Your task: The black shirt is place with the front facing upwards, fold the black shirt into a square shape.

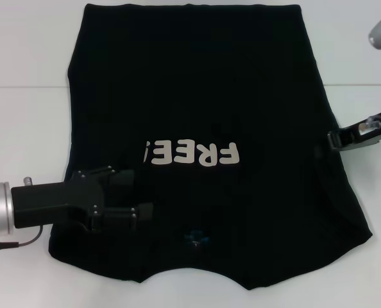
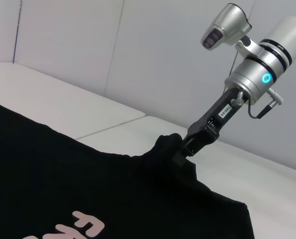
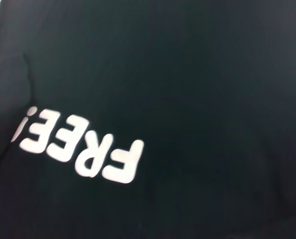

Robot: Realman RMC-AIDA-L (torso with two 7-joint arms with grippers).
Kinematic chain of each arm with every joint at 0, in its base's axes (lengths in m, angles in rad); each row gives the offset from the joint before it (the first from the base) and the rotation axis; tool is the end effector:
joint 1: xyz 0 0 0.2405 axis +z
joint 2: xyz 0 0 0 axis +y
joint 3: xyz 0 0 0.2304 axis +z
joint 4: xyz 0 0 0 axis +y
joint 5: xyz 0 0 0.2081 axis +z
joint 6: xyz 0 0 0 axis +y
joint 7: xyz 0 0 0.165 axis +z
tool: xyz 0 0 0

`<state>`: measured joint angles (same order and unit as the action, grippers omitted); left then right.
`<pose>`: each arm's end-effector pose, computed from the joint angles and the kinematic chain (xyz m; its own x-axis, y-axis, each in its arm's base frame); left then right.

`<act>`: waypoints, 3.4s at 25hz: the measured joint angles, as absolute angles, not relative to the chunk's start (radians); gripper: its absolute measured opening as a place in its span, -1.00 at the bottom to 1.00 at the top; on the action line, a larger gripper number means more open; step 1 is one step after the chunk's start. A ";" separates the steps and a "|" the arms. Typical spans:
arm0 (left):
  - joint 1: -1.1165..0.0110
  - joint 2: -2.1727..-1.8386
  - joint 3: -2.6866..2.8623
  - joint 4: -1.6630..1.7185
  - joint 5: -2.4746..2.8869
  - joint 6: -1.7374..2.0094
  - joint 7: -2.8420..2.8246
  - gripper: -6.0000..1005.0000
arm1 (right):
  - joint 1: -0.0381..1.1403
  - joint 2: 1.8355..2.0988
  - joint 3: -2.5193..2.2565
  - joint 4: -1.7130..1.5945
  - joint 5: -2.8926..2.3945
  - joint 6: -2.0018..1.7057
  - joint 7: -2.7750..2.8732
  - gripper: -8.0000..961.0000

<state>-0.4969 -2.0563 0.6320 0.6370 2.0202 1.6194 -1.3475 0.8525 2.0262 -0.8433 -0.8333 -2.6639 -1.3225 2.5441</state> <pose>-0.2473 0.3116 0.0043 0.7776 0.3469 0.5244 0.4747 -0.8708 -0.1277 0.2117 0.4169 0.0229 0.4933 -0.8542 -0.1640 -0.8159 -0.3890 -0.4278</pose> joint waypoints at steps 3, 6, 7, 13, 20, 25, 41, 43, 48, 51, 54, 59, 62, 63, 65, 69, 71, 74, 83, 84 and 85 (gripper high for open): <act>-0.497 -2.058 0.632 0.637 2.020 1.618 -1.347 0.83 | 0.858 2.033 -0.870 -0.832 -2.665 -1.314 2.544 -0.91; -0.497 -2.058 0.632 0.636 2.020 1.618 -1.348 0.83 | 0.864 2.039 -0.890 -0.831 -2.665 -1.310 2.544 -0.91; -0.497 -2.058 0.632 0.636 2.020 1.618 -1.348 0.83 | 0.866 2.041 -0.901 -0.831 -2.665 -1.309 2.544 -0.91; -0.495 -2.060 0.632 0.635 2.020 1.618 -1.347 0.83 | 0.870 2.045 -0.927 -0.828 -2.665 -1.298 2.551 -0.90; -0.495 -2.060 0.632 0.633 2.020 1.616 -1.347 0.83 | 0.870 2.042 -0.928 -0.807 -2.665 -1.283 2.555 -0.89; -0.497 -2.060 0.632 0.633 2.020 1.615 -1.345 0.83 | 0.879 2.044 -0.923 -0.806 -2.659 -1.269 2.557 -0.88; -0.495 -2.063 0.632 0.632 2.020 1.605 -1.345 0.83 | 0.929 2.044 -0.918 -0.740 -2.548 -1.229 2.523 -0.39; -0.494 -2.063 0.632 0.632 2.020 1.603 -1.345 0.83 | 0.925 2.038 -0.917 -0.729 -2.542 -1.225 2.522 -0.18; -0.494 -2.063 0.632 0.630 2.020 1.601 -1.348 0.83 | 0.891 1.990 -0.896 -0.727 -2.546 -1.261 2.561 0.42; -0.494 -2.062 0.632 0.630 2.020 1.601 -1.350 0.83 | 0.856 1.957 -0.835 -0.755 -2.547 -1.306 2.592 0.59; -0.496 -2.062 0.632 0.630 2.020 1.601 -1.352 0.83 | 0.826 1.938 -0.758 -0.774 -2.548 -1.350 2.601 0.62; -0.497 -2.062 0.632 0.630 2.020 1.601 -1.352 0.83 | 0.799 1.924 -0.721 -0.770 -2.576 -1.355 2.622 0.62; -0.500 -2.061 0.632 0.630 2.020 1.600 -1.352 0.83 | 0.802 1.929 -0.721 -0.749 -2.598 -1.327 2.623 0.63; -0.502 -2.061 0.632 0.630 2.020 1.599 -1.353 0.83 | 0.806 1.930 -0.723 -0.736 -2.600 -1.316 2.623 0.63; -0.504 -2.061 0.632 0.631 2.020 1.595 -1.353 0.83 | 0.817 1.931 -0.730 -0.708 -2.601 -1.291 2.623 0.63; -0.506 -2.061 0.632 0.630 2.020 1.588 -1.353 0.83 | 0.837 1.937 -0.735 -0.663 -2.601 -1.236 2.623 0.63; -0.506 -2.061 0.632 0.631 2.020 1.586 -1.352 0.83 | 0.847 1.941 -0.735 -0.646 -2.601 -1.213 2.621 0.63; -0.507 -2.061 0.632 0.631 2.020 1.578 -1.353 0.83 | 0.861 1.947 -0.735 -0.619 -2.599 -1.180 2.618 0.63; -0.511 -2.062 0.632 0.630 2.020 1.566 -1.351 0.83 | 0.895 1.958 -0.731 -0.579 -2.567 -1.077 2.610 0.63; -0.511 -2.061 0.632 0.630 2.020 1.563 -1.351 0.83 | 0.896 1.960 -0.731 -0.579 -2.548 -1.064 2.602 0.63; -0.511 -2.062 0.632 0.630 2.020 1.559 -1.350 0.83 | 0.896 1.962 -0.731 -0.579 -2.528 -1.050 2.589 0.63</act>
<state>-0.5108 -2.0615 0.6320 0.6305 2.0202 1.5594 -1.3505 0.8964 1.9616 -0.7310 -0.5793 -2.5281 -1.0503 2.5892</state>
